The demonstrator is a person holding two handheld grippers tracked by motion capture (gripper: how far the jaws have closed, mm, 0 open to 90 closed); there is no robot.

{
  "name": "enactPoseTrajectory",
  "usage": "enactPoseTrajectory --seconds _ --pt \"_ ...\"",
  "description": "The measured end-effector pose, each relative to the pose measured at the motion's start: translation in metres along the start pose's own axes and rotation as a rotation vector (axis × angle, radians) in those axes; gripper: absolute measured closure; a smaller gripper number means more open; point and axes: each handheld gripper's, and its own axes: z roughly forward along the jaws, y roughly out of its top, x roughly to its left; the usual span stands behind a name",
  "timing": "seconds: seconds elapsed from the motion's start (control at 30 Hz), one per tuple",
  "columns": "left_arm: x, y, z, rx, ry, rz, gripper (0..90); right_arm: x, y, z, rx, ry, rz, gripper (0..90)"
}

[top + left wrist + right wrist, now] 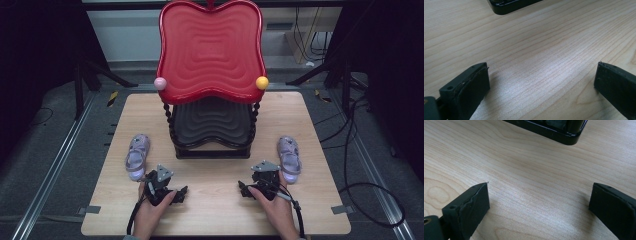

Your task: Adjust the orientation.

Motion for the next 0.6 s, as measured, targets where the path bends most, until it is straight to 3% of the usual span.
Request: enactPoseTrajectory --seconds 0.17,0.3,0.4,0.6 --pt "0.0 0.0 -0.001 0.008 -0.004 -0.002 0.0 0.001 0.0 0.0 0.002 -0.004 0.007 3.2" --pt "0.002 0.004 -0.006 0.051 -0.018 0.007 3.7 0.001 0.0 0.0 0.001 -0.005 0.006 3.2" --pt "0.005 0.012 -0.017 0.119 -0.013 0.051 5.6 0.001 0.0 0.0 0.0 -0.005 0.008 3.3" --pt "0.02 0.027 -0.037 0.158 0.006 0.057 5.8 0.001 0.0 0.0 0.0 -0.005 0.008 3.3"
